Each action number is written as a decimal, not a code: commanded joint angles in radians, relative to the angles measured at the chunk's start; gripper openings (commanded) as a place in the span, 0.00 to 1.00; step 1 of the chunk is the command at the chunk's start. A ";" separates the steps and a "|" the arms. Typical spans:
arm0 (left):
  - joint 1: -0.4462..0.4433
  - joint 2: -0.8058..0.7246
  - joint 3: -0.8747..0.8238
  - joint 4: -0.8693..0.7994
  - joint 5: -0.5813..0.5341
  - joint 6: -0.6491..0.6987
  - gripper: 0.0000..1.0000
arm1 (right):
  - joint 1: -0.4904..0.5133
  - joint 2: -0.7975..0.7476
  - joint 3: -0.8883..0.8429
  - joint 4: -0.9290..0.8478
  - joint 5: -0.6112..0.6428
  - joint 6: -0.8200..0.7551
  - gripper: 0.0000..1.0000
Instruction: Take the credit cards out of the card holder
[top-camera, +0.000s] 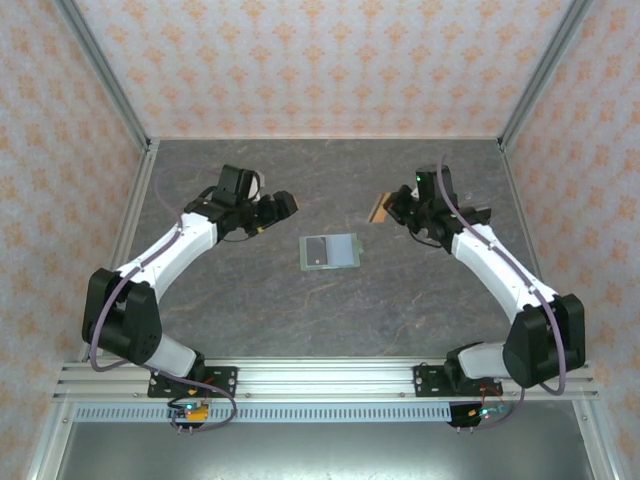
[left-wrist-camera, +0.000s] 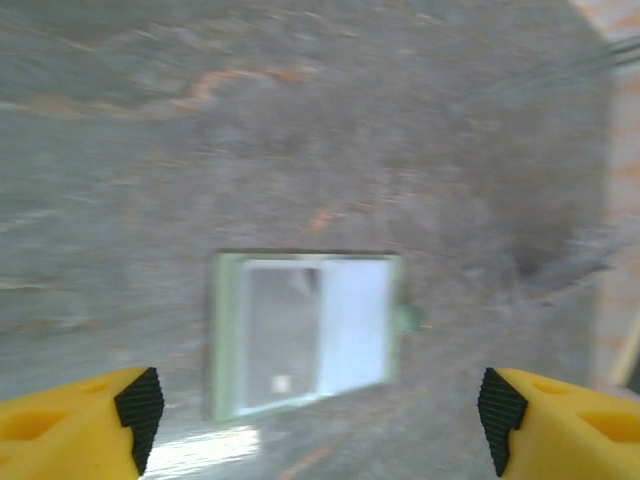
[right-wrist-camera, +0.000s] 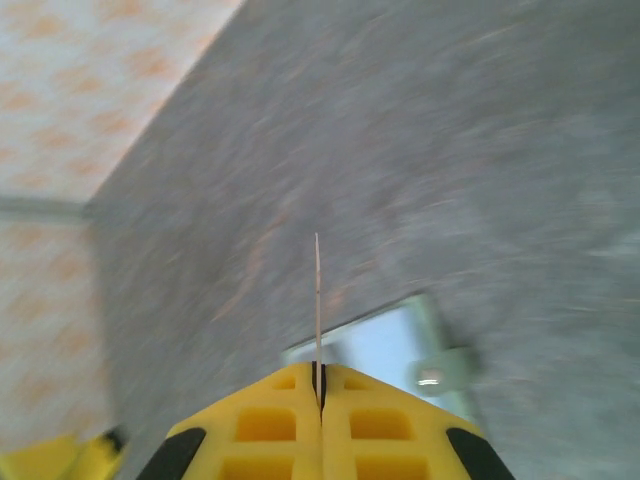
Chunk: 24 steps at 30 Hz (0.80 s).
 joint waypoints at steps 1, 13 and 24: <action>0.020 -0.051 0.022 -0.172 -0.145 0.143 0.89 | -0.037 -0.027 0.054 -0.320 0.302 0.059 0.00; 0.038 -0.079 0.052 -0.294 -0.223 0.261 1.00 | -0.183 0.097 0.104 -0.478 0.418 0.378 0.00; 0.039 -0.049 0.084 -0.315 -0.119 0.282 1.00 | -0.204 0.285 0.250 -0.477 0.476 0.410 0.00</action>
